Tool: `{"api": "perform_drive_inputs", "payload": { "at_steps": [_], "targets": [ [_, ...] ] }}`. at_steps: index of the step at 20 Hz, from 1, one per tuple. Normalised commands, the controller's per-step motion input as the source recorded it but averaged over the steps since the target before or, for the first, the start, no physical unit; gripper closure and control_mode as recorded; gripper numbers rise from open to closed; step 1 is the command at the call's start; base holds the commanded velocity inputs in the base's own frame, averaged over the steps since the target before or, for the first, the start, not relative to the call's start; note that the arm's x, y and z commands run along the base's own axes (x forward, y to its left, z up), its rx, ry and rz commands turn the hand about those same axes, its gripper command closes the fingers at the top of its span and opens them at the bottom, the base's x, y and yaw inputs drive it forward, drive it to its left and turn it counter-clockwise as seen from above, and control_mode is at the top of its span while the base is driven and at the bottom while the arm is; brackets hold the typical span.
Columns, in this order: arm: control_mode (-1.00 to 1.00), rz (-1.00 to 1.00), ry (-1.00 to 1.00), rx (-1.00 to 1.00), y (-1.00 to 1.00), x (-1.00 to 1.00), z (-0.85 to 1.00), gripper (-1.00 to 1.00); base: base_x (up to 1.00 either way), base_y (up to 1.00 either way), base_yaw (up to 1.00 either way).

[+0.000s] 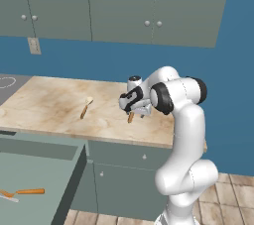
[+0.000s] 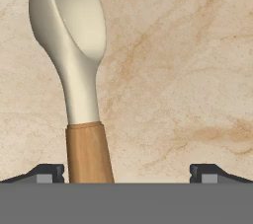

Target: Organize the utensils by type. Pick up the wooden spoons from the counter and place them in the open cabinet. Then pick up the metallic utensils from the counter and place them in the open drawer.

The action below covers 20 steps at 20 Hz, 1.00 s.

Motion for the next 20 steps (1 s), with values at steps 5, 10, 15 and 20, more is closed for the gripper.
{"api": "perform_drive_inputs", "payload": {
  "at_steps": [5, 10, 15, 20],
  "targets": [
    [-1.00, 0.00, 0.00, 0.00, 0.00, 0.03, -0.40, 1.00, 0.00, 0.00, 0.00],
    [-1.00, 0.01, 0.01, 0.00, 0.00, 0.12, -0.22, 1.00, 0.00, 0.00, 0.00],
    [-1.00, 0.00, 0.00, 0.00, 0.00, 0.12, -0.45, 1.00, 0.00, 0.00, 0.00],
    [-1.00, 0.00, 0.00, 0.02, 0.00, 0.03, -0.39, 1.00, 0.00, 0.00, 0.00]
  ]
}}
